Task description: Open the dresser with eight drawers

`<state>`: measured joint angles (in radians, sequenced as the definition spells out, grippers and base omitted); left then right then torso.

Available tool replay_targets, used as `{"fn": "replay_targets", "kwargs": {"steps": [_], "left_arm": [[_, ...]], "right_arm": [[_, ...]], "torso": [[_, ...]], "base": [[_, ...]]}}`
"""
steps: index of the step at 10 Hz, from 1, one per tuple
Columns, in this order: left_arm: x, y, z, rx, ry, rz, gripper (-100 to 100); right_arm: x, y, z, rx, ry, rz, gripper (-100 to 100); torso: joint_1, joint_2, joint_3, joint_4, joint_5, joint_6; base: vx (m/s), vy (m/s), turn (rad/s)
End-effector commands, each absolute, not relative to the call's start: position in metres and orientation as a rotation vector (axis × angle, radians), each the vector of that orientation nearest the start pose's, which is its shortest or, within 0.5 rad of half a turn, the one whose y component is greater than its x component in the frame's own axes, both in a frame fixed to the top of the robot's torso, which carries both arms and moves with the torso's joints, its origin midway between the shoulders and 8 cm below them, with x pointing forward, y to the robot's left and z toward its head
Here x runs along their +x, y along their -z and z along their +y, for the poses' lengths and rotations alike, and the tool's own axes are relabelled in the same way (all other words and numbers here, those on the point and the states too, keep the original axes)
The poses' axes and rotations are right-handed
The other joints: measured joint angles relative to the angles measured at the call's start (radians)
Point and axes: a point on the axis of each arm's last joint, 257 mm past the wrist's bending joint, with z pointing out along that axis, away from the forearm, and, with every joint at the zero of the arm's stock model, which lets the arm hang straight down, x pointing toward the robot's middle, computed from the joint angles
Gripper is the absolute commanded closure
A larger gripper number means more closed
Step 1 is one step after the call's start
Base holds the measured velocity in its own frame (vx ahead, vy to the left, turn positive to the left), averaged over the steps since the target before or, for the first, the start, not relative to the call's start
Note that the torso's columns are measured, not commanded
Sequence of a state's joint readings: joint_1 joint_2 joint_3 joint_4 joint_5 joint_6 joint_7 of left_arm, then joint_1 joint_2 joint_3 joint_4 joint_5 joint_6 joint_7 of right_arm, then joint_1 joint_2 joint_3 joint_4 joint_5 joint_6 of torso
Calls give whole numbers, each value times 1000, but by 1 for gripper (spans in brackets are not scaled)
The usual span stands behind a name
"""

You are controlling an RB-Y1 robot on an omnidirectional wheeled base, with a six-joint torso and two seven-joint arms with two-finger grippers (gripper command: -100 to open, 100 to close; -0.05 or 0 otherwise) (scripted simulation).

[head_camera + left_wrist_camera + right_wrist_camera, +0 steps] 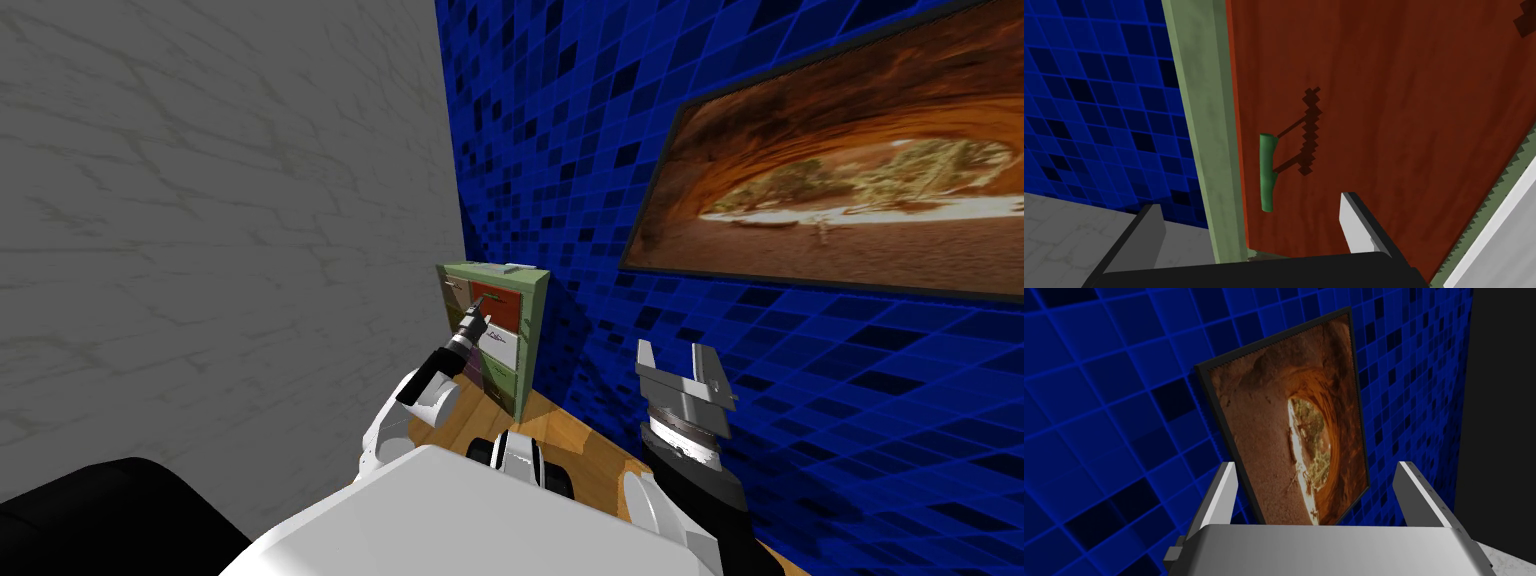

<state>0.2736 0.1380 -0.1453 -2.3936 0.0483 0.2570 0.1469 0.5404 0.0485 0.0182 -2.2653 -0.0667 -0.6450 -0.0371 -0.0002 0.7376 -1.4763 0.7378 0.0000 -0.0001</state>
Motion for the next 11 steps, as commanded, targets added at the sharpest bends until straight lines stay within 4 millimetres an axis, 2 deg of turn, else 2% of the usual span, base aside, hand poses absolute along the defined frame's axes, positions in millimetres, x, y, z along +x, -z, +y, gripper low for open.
{"fn": "replay_targets", "kwargs": {"steps": [1,3,7,8,11], "left_arm": [[438,18,185,-1007,1486,1087,-100],[440,22,182,-1013,1475,1115,-100],[434,13,184,-1009,1478,1105,-100],[439,20,183,-1011,1478,1107,100],[427,11,181,-1003,1488,1110,100]], "right_arm": [[316,-32,-289,670,-1391,447,0],[316,-32,-289,670,-1391,447,0],[316,-32,-289,670,-1391,447,0],[316,-32,-289,670,-1391,447,0],[316,-32,-289,670,-1392,447,0]], "torso": [[0,1,0,0,0,0],[0,2,1,1,0,0],[-1,-2,-1,0,0,0],[0,1,1,0,0,0],[2,4,2,1,0,0]], "base": [[99,24,-71],[86,18,-63],[69,-1,-5],[-71,10,7],[-105,29,35]]}}
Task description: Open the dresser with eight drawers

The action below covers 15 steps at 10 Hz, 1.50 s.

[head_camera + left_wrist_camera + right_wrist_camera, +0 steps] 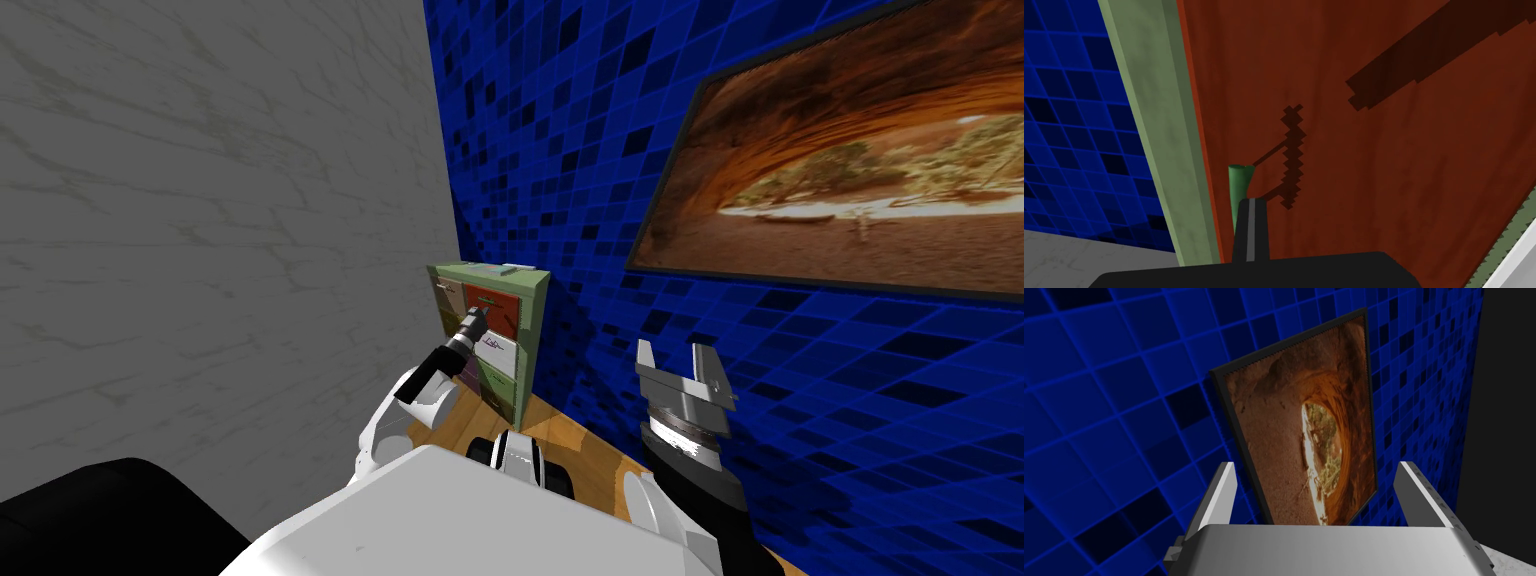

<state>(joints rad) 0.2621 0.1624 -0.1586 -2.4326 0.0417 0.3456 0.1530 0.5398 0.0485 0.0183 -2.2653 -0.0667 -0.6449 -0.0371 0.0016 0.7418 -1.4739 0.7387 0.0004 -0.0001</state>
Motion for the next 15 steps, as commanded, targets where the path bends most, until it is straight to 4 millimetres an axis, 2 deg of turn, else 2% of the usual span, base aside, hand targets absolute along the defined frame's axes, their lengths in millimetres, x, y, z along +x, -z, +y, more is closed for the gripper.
{"fn": "replay_targets", "kwargs": {"steps": [1,3,4,8,9,10,13,14,15], "left_arm": [[424,9,181,-1001,1491,1112,100],[423,8,180,-1000,1492,1112,100],[426,16,182,-1021,1475,1129,-100],[425,18,183,-1039,1461,1145,-100],[421,8,182,-1025,1470,1135,-100],[424,12,183,-1029,1467,1138,-100],[414,1,184,-1029,1465,1139,-100],[416,3,184,-1027,1466,1137,-100],[421,8,184,-1029,1467,1138,100]], "right_arm": [[316,-32,-289,670,-1392,447,0],[316,-32,-289,669,-1392,447,0],[316,-32,-289,670,-1392,447,0],[316,-32,-289,670,-1391,447,0],[316,-32,-289,670,-1391,447,0],[316,-32,-289,670,-1391,447,0],[316,-32,-289,670,-1391,447,0],[316,-32,-289,670,-1391,447,0],[316,-32,-289,670,-1392,447,0]], "torso": [[0,0,0,0,0,0],[0,-2,-1,0,0,0],[-4,-8,-5,-2,-1,0],[-2,-6,-3,-1,-1,0],[0,-4,-2,-1,0,0],[0,-1,0,0,0,0],[-2,-4,-2,-1,0,0],[-2,-5,-3,-1,-1,0],[-1,-7,-4,-1,0,2]], "base": [[-163,69,30],[-135,60,17],[67,-6,-33],[162,-47,-17],[150,-39,-15],[59,-19,1],[98,-18,-4],[37,-7,19],[-90,-3,-1]]}}
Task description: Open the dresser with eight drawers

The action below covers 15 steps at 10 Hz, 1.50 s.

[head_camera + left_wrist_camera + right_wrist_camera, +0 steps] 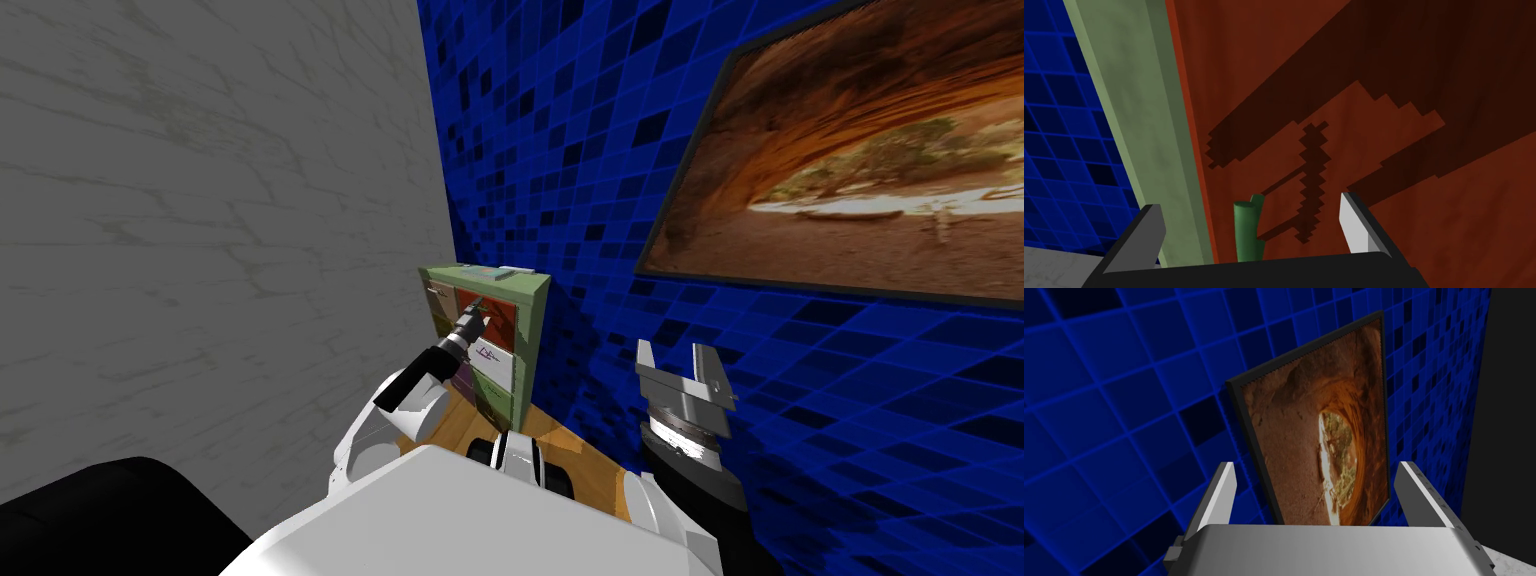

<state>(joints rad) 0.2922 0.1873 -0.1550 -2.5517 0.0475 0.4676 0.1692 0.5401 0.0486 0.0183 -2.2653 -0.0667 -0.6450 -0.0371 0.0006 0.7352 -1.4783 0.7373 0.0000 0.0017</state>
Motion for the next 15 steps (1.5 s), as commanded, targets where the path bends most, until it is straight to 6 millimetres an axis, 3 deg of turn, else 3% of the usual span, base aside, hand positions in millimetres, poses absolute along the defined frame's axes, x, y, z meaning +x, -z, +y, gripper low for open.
{"fn": "replay_targets", "kwargs": {"steps": [1,2,5,11,12,15], "left_arm": [[423,11,183,-1029,1467,1138,100],[419,0,184,-1012,1474,1121,100],[407,-1,182,-1024,1474,1146,100],[402,-2,178,-1018,1484,1154,100],[406,-7,177,-1017,1484,1156,-100],[413,-17,174,-1014,1487,1161,-100]], "right_arm": [[316,-32,-289,670,-1392,447,0],[316,-32,-289,670,-1392,447,0],[316,-32,-289,669,-1392,447,0],[316,-32,-289,670,-1392,447,0],[316,-32,-289,670,-1392,447,0],[316,-32,-289,670,-1391,447,0]], "torso": [[0,4,3,1,0,-1],[0,4,5,-4,2,1],[2,6,5,1,1,-2],[2,5,4,1,1,-2],[0,4,3,1,1,-2],[-3,-6,-3,-3,-1,-1]], "base": [[-118,24,13],[-55,18,3],[-135,61,34],[-137,48,19],[-87,22,23],[-2,-6,15]]}}
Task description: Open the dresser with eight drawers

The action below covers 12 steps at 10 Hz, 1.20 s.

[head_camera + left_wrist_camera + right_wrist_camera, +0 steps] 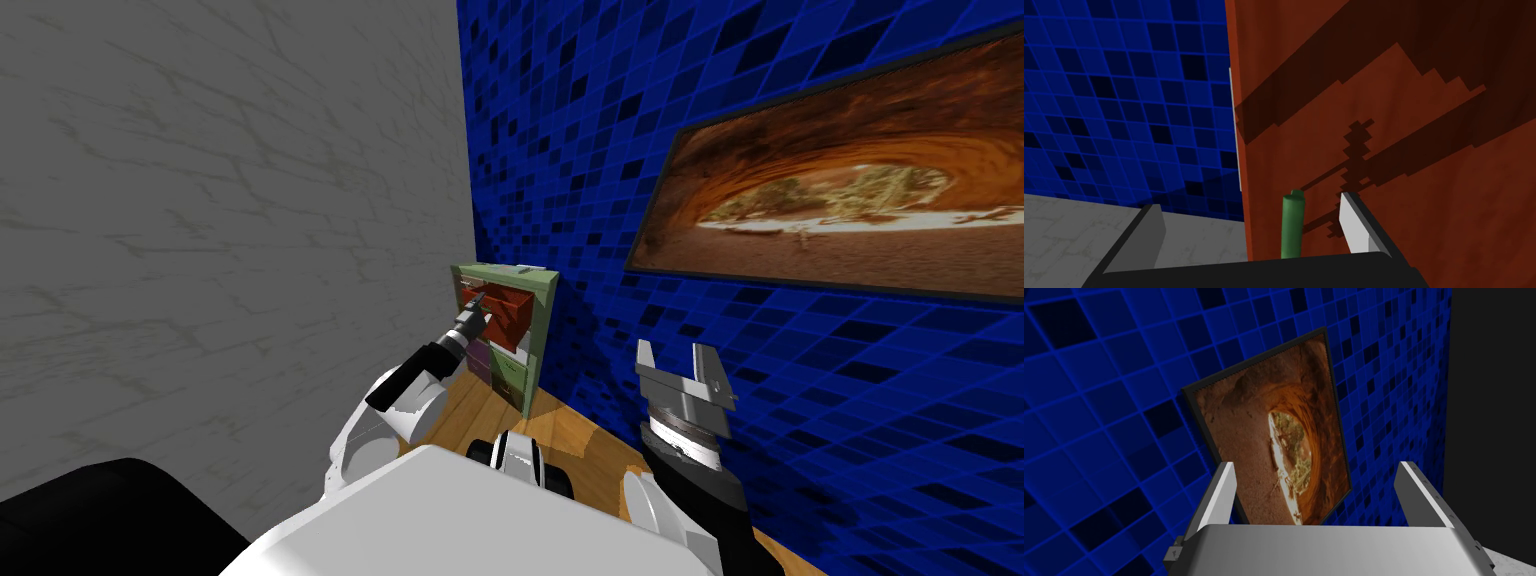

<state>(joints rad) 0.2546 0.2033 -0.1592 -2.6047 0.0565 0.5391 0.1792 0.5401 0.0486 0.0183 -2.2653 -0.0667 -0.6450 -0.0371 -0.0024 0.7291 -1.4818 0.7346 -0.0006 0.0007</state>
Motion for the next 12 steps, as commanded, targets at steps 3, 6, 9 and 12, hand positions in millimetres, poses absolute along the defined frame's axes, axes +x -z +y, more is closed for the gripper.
{"fn": "replay_targets", "kwargs": {"steps": [3,6,9,12], "left_arm": [[422,-34,171,-1008,1494,1163,-100],[427,-45,169,-1008,1495,1168,-100],[431,-57,167,-1007,1499,1170,-100],[433,-47,167,-1025,1488,1187,0]], "right_arm": [[316,-32,-289,670,-1391,447,0],[316,-32,-289,670,-1392,447,0],[316,-32,-289,670,-1392,447,0],[316,-32,-289,670,-1392,447,0]], "torso": [[3,11,7,4,1,-1],[2,10,6,4,1,-1],[3,12,7,8,0,-2],[2,12,7,6,0,-1]], "base": [[-7,-3,22],[-22,2,14],[-22,-3,15],[0,0,0]]}}
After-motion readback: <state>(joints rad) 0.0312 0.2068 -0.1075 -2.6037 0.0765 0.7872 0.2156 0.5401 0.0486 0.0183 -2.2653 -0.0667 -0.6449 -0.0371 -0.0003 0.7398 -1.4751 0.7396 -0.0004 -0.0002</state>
